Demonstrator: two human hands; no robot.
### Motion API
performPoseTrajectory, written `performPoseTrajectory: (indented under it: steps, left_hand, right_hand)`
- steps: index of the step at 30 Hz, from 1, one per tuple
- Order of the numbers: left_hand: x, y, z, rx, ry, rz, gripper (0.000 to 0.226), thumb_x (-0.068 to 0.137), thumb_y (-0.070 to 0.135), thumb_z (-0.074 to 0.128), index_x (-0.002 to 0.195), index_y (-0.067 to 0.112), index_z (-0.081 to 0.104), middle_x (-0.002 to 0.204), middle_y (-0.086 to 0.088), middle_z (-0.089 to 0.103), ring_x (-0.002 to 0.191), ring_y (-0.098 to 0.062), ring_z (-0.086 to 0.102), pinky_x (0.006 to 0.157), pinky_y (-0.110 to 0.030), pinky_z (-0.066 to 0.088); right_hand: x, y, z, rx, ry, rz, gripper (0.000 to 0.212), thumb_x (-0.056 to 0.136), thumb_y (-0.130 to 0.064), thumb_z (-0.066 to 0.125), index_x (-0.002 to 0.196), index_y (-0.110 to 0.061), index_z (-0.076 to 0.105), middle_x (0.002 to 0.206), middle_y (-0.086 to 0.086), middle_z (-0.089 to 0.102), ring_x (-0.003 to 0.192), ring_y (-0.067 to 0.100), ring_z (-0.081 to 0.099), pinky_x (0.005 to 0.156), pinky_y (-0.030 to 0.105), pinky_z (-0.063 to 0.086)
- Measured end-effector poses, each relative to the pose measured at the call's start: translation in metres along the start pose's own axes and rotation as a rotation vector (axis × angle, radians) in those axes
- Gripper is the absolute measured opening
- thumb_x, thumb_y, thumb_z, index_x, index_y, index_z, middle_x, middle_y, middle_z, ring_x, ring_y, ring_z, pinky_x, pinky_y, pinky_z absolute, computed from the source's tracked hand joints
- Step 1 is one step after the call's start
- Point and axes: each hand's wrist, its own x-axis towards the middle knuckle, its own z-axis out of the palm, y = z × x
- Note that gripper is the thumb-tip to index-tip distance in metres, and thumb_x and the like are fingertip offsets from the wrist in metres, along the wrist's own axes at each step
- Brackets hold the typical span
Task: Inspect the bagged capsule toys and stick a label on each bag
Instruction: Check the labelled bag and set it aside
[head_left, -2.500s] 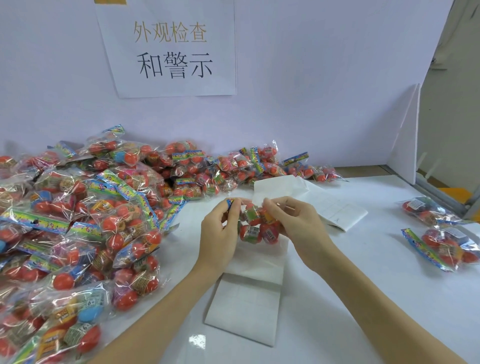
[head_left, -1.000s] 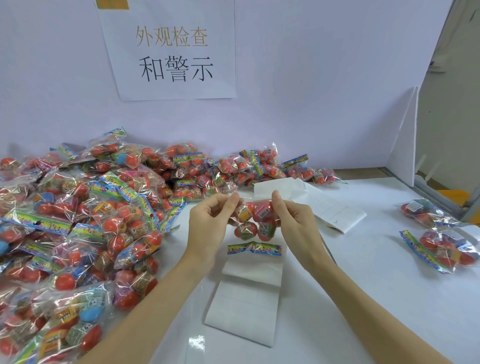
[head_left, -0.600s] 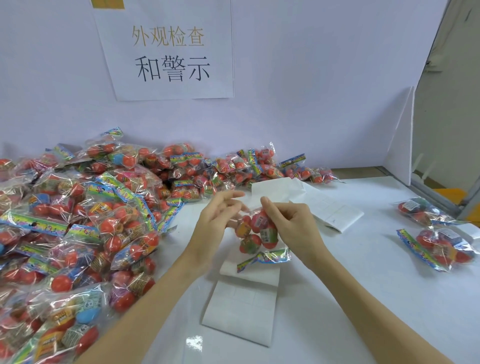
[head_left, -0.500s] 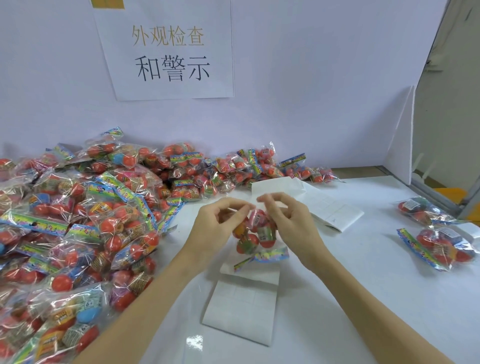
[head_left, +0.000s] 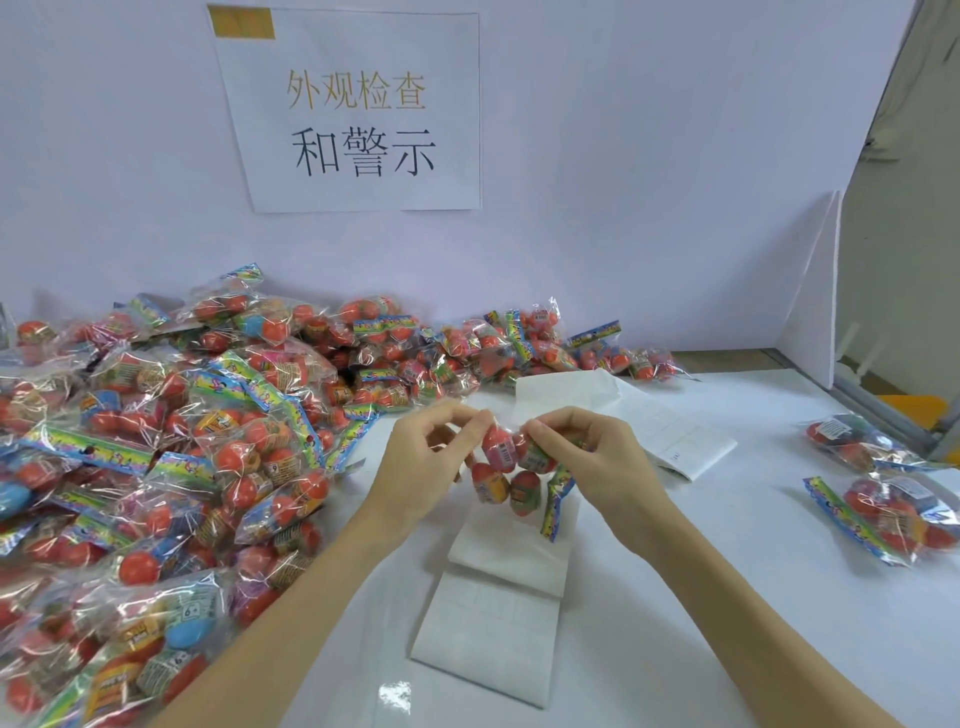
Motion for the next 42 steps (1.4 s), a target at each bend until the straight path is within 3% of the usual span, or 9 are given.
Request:
performPoseTrajectory:
  steps: [5,10,16,20,26,34,36,39,42]
  left_hand:
    - [-0.002,-0.003,0.009,0.191,0.064,0.107,0.015,0.104,0.006,0.058,0.094,0.003,0.07,0.099,-0.004,0.062,0.086,-0.021,0.064,0.08,-0.039,0.056]
    - [-0.014,-0.001,0.022,0.168,0.101,0.105,0.016,0.107,0.011,0.054,0.101,0.009,0.068,0.1,0.001,0.066,0.094,-0.012,0.064,0.085,-0.02,0.049]
    - [-0.009,0.001,0.017,-0.035,0.096,-0.035,0.01,0.104,0.018,0.063,0.097,0.011,0.066,0.086,-0.002,0.072,0.078,-0.017,0.069,0.077,-0.033,0.057]
    - [-0.002,-0.002,0.004,-0.127,0.152,-0.117,0.022,0.105,0.025,0.062,0.092,0.008,0.063,0.084,-0.01,0.065,0.081,-0.03,0.063,0.087,-0.055,0.053]
    - [0.004,-0.006,0.002,-0.137,0.16,-0.167,0.027,0.104,0.031,0.063,0.084,0.013,0.065,0.075,0.007,0.067,0.074,-0.011,0.066,0.074,-0.03,0.054]
    - [0.004,-0.013,0.005,-0.172,0.246,-0.175,0.025,0.103,0.026,0.065,0.09,0.005,0.063,0.084,-0.005,0.07,0.082,-0.021,0.071,0.075,-0.034,0.061]
    - [0.004,-0.006,0.003,-0.291,0.197,-0.214,0.019,0.101,0.026,0.067,0.107,0.009,0.061,0.094,-0.008,0.071,0.081,-0.018,0.07,0.066,-0.026,0.058]
    - [0.005,0.003,0.0,-0.384,0.02,-0.305,0.05,0.091,0.047,0.071,0.127,0.015,0.059,0.108,-0.006,0.071,0.082,-0.018,0.071,0.068,-0.029,0.057]
    - [0.001,0.003,0.002,-0.273,-0.105,-0.308,0.035,0.097,0.036,0.071,0.108,0.003,0.075,0.101,-0.015,0.077,0.084,-0.02,0.07,0.072,-0.026,0.057]
  right_hand:
    - [-0.002,-0.003,0.012,-0.139,0.067,-0.052,0.018,0.102,-0.028,0.065,0.092,-0.017,0.074,0.088,-0.01,0.079,0.082,0.005,0.072,0.079,0.028,0.059]
    - [-0.004,-0.004,0.011,-0.199,0.137,-0.095,0.019,0.101,-0.031,0.066,0.089,-0.018,0.075,0.084,-0.006,0.077,0.084,0.014,0.072,0.085,0.042,0.059]
    - [-0.001,-0.002,0.004,0.008,0.087,-0.074,0.017,0.101,-0.032,0.066,0.105,-0.022,0.078,0.093,-0.003,0.08,0.091,0.014,0.076,0.079,0.028,0.062]
    - [0.001,0.002,0.003,0.001,0.061,-0.023,0.02,0.101,-0.03,0.067,0.091,-0.028,0.084,0.092,-0.004,0.081,0.089,0.012,0.075,0.082,0.027,0.061]
    - [0.003,-0.001,0.004,0.13,0.063,0.107,0.021,0.102,-0.024,0.065,0.097,-0.015,0.083,0.096,0.005,0.081,0.09,0.02,0.072,0.087,0.035,0.061]
    - [-0.002,-0.008,0.002,0.163,-0.125,0.098,0.034,0.1,-0.04,0.065,0.116,-0.01,0.07,0.1,0.007,0.08,0.094,0.023,0.078,0.078,0.031,0.063]
    - [-0.002,-0.007,0.002,0.107,-0.066,0.063,0.018,0.101,-0.028,0.067,0.107,-0.012,0.073,0.092,0.005,0.08,0.084,0.017,0.076,0.071,0.026,0.061]
    - [-0.003,-0.004,0.001,0.037,-0.061,0.018,0.016,0.102,-0.028,0.066,0.103,-0.019,0.08,0.091,0.001,0.081,0.084,0.017,0.076,0.072,0.027,0.06]
    - [-0.004,-0.004,0.003,0.02,-0.057,0.016,0.018,0.102,-0.032,0.066,0.103,-0.024,0.082,0.091,0.0,0.081,0.083,0.016,0.076,0.072,0.028,0.06]
